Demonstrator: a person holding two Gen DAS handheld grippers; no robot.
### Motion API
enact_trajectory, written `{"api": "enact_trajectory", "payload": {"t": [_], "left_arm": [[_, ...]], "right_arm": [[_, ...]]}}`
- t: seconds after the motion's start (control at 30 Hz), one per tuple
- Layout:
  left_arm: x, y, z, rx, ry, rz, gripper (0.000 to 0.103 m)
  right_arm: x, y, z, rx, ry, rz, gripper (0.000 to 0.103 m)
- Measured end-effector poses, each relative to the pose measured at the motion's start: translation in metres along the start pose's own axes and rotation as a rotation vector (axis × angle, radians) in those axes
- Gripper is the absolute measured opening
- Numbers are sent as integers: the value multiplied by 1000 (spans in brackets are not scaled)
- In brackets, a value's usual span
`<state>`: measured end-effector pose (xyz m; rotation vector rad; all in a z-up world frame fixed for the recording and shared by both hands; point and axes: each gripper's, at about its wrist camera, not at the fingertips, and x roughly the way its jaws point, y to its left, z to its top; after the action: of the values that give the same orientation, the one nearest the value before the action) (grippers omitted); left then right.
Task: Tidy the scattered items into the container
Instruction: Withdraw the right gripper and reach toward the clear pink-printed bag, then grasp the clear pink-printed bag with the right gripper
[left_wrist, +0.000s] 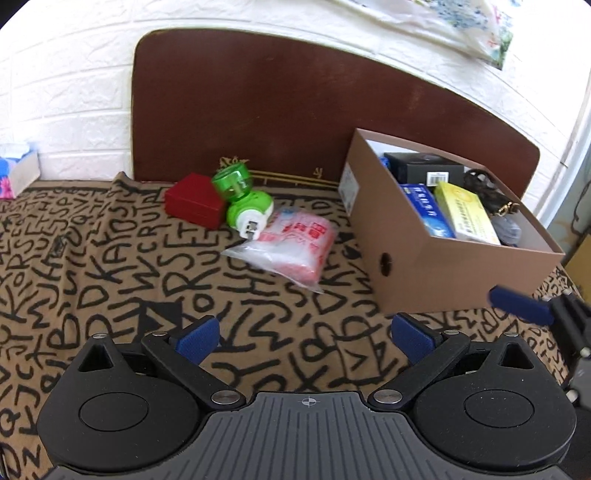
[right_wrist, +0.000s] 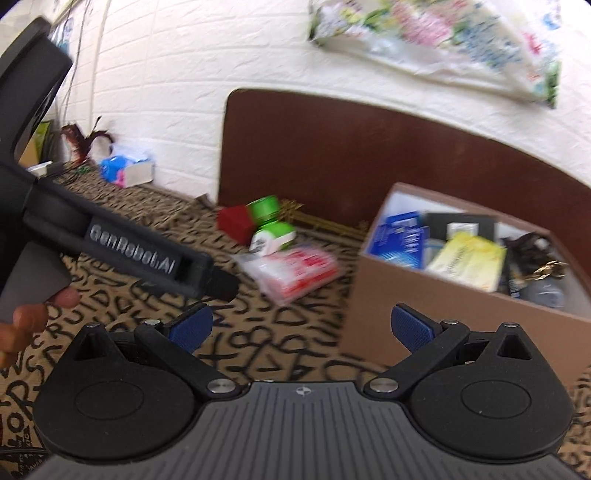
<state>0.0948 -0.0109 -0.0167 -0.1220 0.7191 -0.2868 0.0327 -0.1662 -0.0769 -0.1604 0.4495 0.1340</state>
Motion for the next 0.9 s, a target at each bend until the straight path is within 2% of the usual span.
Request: {"api": "enact_trajectory", "payload": {"t": [0.37,0.43,0.57,0.7,0.9], "left_arm": [[47,35,18,33,26,-32,102],[56,42,22,34,29,-35,102],[78,54,32,47,34,-50,98],[104,65,43,40,62,-82,97],[139,73,54,25,101,-140,95]], "right_arm": [[63,20,-2,5,86,62,95],[75,24,-1,0,102,51,90],[100,30,4,22,130,28,86],[124,37,7,34,154,-46,86],[154,36,9,62,185,-93,86]]}}
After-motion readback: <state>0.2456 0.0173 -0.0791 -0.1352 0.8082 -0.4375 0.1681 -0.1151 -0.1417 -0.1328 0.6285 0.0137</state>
